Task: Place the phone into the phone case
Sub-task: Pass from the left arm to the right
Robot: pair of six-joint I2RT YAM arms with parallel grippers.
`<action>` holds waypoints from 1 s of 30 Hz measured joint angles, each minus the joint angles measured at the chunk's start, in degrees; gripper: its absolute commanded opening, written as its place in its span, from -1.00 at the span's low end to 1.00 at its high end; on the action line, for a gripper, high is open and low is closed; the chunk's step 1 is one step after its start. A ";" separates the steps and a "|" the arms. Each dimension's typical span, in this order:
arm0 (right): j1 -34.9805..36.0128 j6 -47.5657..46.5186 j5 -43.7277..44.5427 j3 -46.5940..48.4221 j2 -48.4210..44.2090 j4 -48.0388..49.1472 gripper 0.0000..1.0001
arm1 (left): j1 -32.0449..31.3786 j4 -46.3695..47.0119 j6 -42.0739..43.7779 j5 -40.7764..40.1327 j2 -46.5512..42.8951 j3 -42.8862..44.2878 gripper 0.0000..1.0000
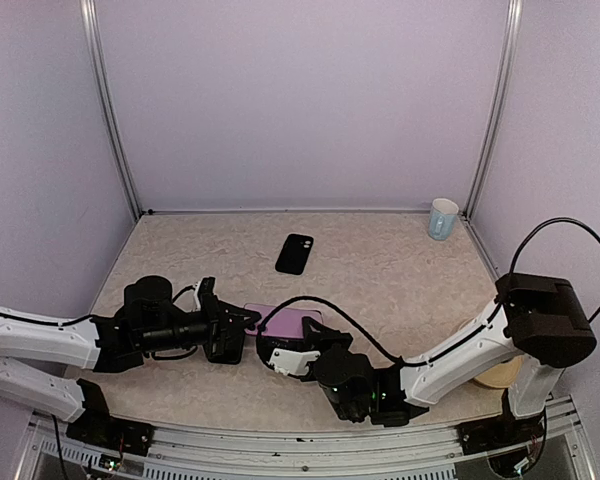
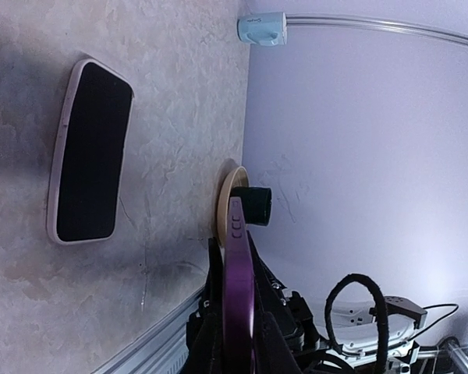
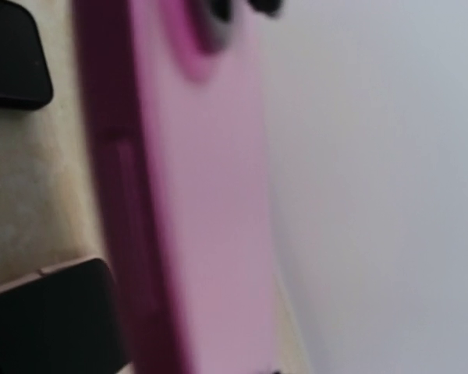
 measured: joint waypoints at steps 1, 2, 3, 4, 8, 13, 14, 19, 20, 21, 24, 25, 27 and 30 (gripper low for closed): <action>0.00 -0.44 0.15 -0.13 0.09 0.76 -0.75 | 0.00 0.48 -0.48 0.04 0.02 -0.20 -1.00; 0.02 -1.29 0.28 -0.24 0.13 1.44 -0.79 | 0.02 0.90 -0.96 0.11 0.02 -0.37 -0.98; 0.04 -2.21 0.39 -0.37 0.22 2.19 -0.85 | 0.09 1.22 -1.40 0.20 0.02 -0.50 -0.93; 0.13 -3.06 0.50 -0.48 0.33 2.75 -0.89 | 0.17 1.60 -2.05 0.33 0.02 -0.59 -0.90; 0.26 -6.67 1.18 -1.01 0.98 4.94 -1.00 | 0.37 1.79 -4.17 1.07 0.20 -0.87 -0.75; 0.28 -7.89 1.18 -1.36 1.18 6.91 -1.00 | 0.52 3.80 -3.96 1.75 0.24 -1.40 -0.49; 0.28 -7.76 1.18 -1.44 1.18 7.43 -1.00 | 0.72 4.59 -3.63 2.16 0.22 -1.42 -0.36; 0.28 -6.36 1.07 -1.60 1.11 7.39 -1.00 | 1.57 6.99 -1.09 3.39 0.22 -1.46 0.12; 0.28 -5.64 0.92 -1.66 1.01 6.58 -1.00 | 1.77 7.30 -0.33 3.61 0.20 -1.46 0.17; 0.28 -4.83 0.76 -1.68 0.81 5.73 -1.00 | 1.95 7.43 0.28 3.78 0.15 -1.46 0.25; 0.28 -1.20 -0.50 -1.77 -1.01 0.98 -1.00 | 2.45 7.69 2.64 4.15 0.00 -1.46 0.57; 0.28 0.13 -0.92 -1.81 -1.75 -0.55 -1.00 | 2.75 7.69 3.65 4.13 -0.22 -1.46 0.76; 0.28 3.69 -2.78 -1.84 -4.15 -5.14 -1.00 | 3.41 7.65 6.36 4.17 -0.87 -1.49 0.97; 0.28 9.49 -5.75 -1.84 -8.11 -11.37 -1.00 | 4.44 7.87 11.17 3.52 -3.21 -2.29 0.98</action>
